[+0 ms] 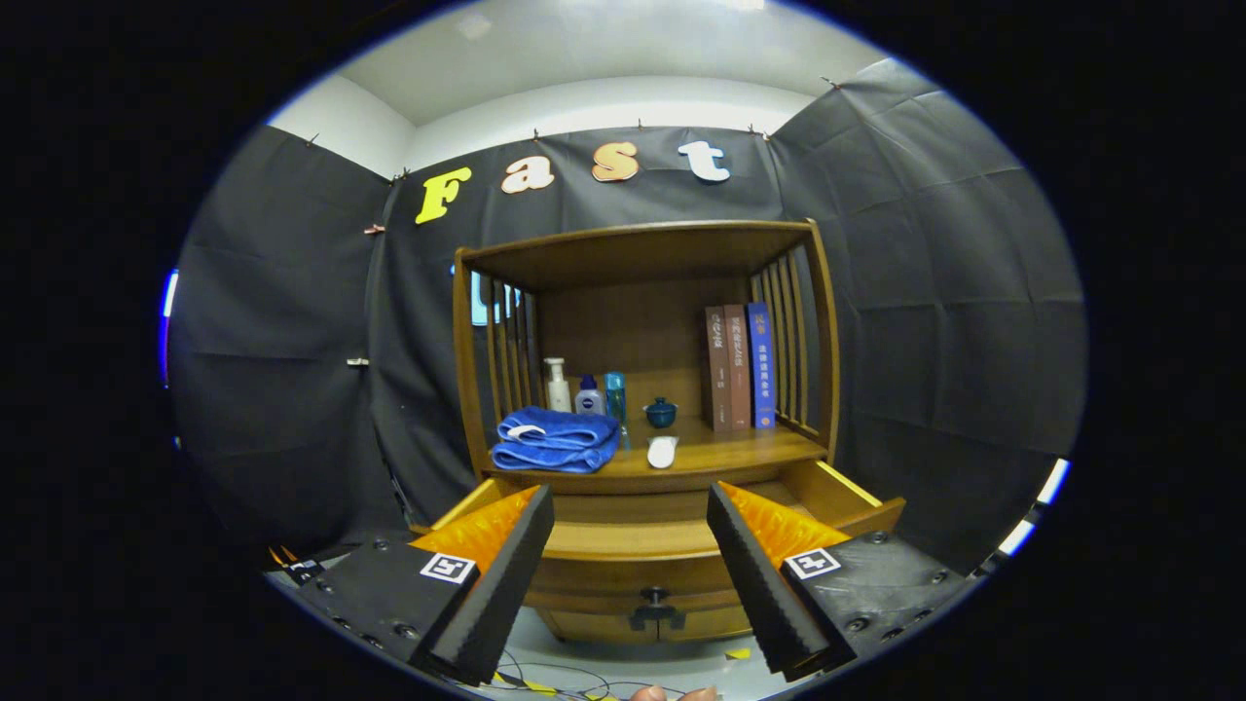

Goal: Pull open the drawer, take out the items inside it, and place them on the countertop above the cabinet.

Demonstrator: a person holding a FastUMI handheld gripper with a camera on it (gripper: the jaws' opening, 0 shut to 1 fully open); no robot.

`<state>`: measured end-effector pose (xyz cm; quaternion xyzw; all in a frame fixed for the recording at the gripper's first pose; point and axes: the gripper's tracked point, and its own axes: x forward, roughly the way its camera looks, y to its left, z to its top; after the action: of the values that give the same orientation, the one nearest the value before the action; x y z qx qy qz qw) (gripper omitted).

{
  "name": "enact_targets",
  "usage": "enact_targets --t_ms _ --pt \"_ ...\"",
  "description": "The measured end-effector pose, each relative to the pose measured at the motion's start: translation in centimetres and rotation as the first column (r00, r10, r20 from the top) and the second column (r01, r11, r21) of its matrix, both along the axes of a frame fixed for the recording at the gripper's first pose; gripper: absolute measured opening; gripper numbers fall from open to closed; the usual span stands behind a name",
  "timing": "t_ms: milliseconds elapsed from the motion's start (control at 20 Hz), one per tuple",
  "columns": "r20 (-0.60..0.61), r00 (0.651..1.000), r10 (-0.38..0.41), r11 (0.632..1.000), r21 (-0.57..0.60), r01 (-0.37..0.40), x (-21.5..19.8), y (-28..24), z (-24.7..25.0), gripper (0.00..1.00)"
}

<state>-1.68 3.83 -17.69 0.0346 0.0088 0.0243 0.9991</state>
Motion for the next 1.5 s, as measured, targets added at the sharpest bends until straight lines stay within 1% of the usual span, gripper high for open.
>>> enact_targets --t_ms 50,200,400,550,750,800,1100,1250,1350,1500 --pt "-0.014 1.000 -0.012 1.000 -0.009 0.012 0.0 -0.3 -2.1 1.00" --pt "-0.109 0.993 -0.038 0.999 -0.043 0.034 0.8 -0.7 -8.4 1.00" --pt "-0.142 0.990 -0.018 0.998 -0.062 0.010 3.4 0.4 -12.3 1.00" --pt "-0.141 0.990 -0.022 0.996 -0.092 0.009 5.6 0.8 -13.4 1.00" --pt "-0.161 0.986 -0.036 0.996 -0.089 0.022 7.1 0.8 -14.8 1.00" --pt "-0.165 0.985 -0.040 0.996 -0.087 0.026 7.1 0.8 -15.9 1.00" --pt "-0.163 0.985 -0.051 0.997 -0.070 0.040 7.4 0.8 -15.8 0.99" --pt "-0.133 0.990 -0.056 0.996 -0.079 0.046 7.5 1.1 -14.8 0.99" --pt "-0.111 0.992 -0.061 0.995 -0.083 0.052 8.3 1.2 -14.2 0.99" --pt "-0.119 0.991 -0.056 0.996 -0.079 0.047 9.9 1.2 -14.2 0.99"
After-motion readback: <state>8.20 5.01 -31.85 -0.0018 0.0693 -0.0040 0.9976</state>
